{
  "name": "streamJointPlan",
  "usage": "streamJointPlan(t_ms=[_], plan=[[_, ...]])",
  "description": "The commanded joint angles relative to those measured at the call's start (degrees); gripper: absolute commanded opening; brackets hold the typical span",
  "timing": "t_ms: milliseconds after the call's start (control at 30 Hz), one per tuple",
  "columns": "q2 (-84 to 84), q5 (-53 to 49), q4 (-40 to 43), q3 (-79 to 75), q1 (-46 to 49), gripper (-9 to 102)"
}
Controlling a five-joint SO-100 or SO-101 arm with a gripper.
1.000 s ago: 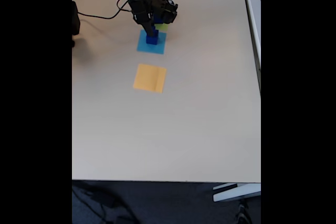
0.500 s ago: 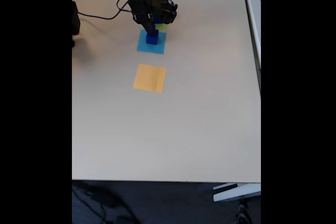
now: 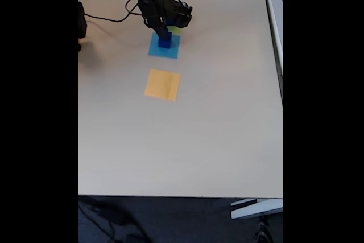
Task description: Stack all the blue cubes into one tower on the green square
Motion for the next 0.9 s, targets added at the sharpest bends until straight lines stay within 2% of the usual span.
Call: streamJointPlan(t_ms=[0, 333, 867], plan=[[4.9, -3.4, 0.4, -4.5, 1.8, 6], [5.0, -9.9, 1.6, -8.3, 8.8, 6], [-6.2, -16.1, 0.4, -18.3, 16.9, 6]])
